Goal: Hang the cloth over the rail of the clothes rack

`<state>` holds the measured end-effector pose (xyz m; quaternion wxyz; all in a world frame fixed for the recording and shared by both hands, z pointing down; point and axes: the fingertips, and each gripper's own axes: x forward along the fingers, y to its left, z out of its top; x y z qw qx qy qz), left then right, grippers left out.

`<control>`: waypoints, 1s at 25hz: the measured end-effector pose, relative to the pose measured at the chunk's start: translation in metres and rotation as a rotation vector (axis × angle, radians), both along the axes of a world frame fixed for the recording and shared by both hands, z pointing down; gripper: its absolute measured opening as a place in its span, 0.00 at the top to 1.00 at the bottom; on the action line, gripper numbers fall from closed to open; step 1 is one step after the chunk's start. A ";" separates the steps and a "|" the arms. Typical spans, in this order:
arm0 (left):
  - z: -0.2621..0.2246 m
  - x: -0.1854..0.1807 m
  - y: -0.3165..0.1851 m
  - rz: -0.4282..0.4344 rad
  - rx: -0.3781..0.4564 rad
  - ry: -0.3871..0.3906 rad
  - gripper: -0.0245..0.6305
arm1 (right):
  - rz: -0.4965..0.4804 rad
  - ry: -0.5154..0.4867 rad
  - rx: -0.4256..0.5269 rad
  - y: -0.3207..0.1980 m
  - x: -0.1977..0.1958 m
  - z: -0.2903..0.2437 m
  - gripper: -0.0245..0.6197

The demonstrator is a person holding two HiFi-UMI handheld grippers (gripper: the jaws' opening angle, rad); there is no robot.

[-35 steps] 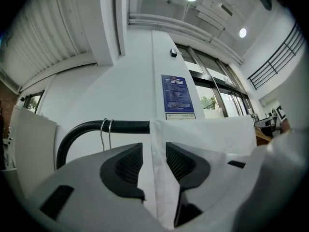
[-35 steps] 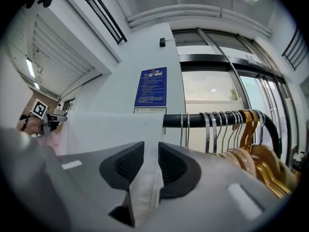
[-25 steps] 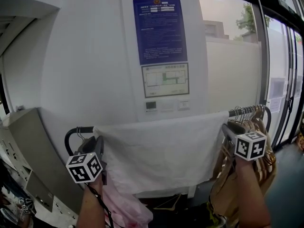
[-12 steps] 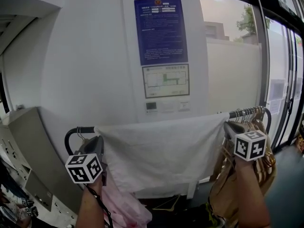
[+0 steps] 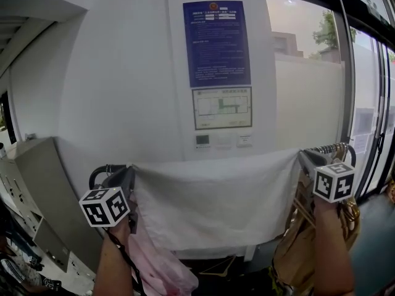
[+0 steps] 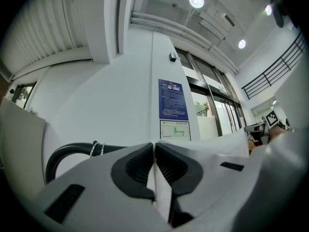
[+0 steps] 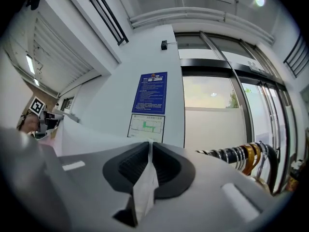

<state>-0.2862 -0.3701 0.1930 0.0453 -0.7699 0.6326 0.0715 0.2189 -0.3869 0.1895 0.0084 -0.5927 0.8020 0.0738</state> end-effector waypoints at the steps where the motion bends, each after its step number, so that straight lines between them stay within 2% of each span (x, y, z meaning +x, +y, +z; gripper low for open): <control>1: -0.001 -0.004 0.002 -0.006 0.006 0.016 0.94 | -0.002 -0.005 0.005 0.001 0.001 0.000 0.92; 4: -0.006 -0.020 0.008 -0.036 0.037 0.050 0.79 | 0.000 -0.007 0.027 0.006 0.005 -0.005 0.89; 6: -0.006 -0.024 0.012 -0.043 0.043 0.052 0.71 | -0.007 -0.001 0.032 0.009 0.002 -0.005 0.89; 7: -0.004 -0.022 0.013 -0.039 0.043 0.051 0.70 | -0.012 0.001 0.033 0.011 0.000 -0.004 0.89; 12: 0.018 0.011 0.023 0.011 0.026 0.026 0.70 | -0.056 0.009 0.020 0.022 -0.019 0.017 0.88; 17: 0.043 0.040 0.036 0.027 0.035 0.020 0.70 | -0.105 0.019 0.003 0.034 -0.043 0.061 0.85; 23: 0.096 0.087 0.054 0.053 0.021 -0.009 0.71 | -0.147 0.026 0.009 0.054 -0.082 0.115 0.86; 25: 0.115 0.105 0.061 0.070 0.023 -0.015 0.85 | -0.175 0.031 0.014 0.063 -0.101 0.130 0.90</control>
